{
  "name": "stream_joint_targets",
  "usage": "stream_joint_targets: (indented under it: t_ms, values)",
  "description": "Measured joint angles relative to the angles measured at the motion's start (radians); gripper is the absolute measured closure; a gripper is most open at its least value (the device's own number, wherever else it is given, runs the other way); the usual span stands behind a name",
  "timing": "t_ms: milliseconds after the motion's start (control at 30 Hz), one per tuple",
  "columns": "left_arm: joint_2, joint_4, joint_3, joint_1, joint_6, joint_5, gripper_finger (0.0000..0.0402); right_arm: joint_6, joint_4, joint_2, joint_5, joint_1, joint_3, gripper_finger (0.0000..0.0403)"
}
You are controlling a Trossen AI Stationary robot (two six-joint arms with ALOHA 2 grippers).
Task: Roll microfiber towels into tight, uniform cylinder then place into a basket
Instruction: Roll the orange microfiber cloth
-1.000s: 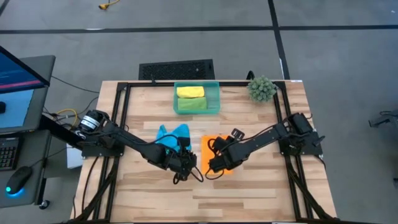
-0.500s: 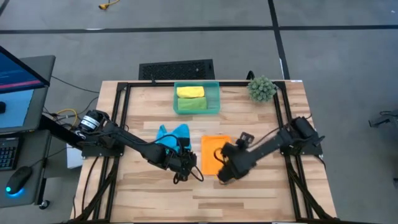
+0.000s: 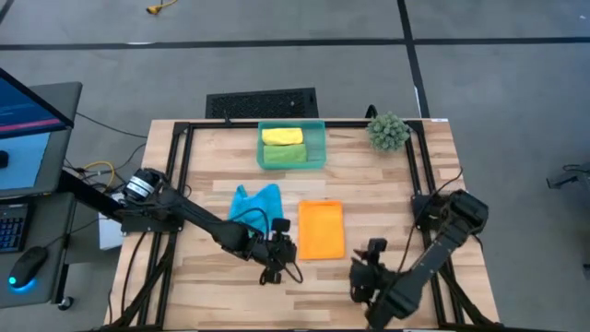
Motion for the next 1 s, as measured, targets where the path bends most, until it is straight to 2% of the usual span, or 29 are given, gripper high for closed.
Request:
stream_joint_targets:
  t_ms: [67, 233, 333, 600, 767, 1000]
  values:
    - [0.035, 0.078, 0.002, -0.014, 0.036, 0.004, 0.0273, -0.007, 0.043, 0.000, 0.033, 0.022, 0.000, 0.0265]
    - [0.100, 0.120, 0.001, -0.038, 0.124, 0.013, 0.0273, -0.001, 0.135, 0.000, 0.036, 0.029, 0.000, 0.0265]
    - [0.114, 0.117, 0.000, -0.040, 0.126, 0.025, 0.0273, -0.007, 0.179, 0.000, 0.022, 0.011, 0.000, 0.0259]
    - [0.118, 0.195, 0.000, -0.036, 0.196, 0.030, 0.0269, -0.046, 0.215, 0.047, -0.060, -0.044, 0.000, 0.0211]
    - [0.125, 0.219, 0.000, -0.035, 0.223, 0.036, 0.0238, -0.154, 0.241, 0.125, -0.080, -0.056, 0.000, 0.0188]
    - [0.125, 0.218, 0.000, -0.023, 0.219, 0.029, 0.0189, -0.217, 0.262, 0.169, -0.080, -0.100, 0.000, 0.0195]
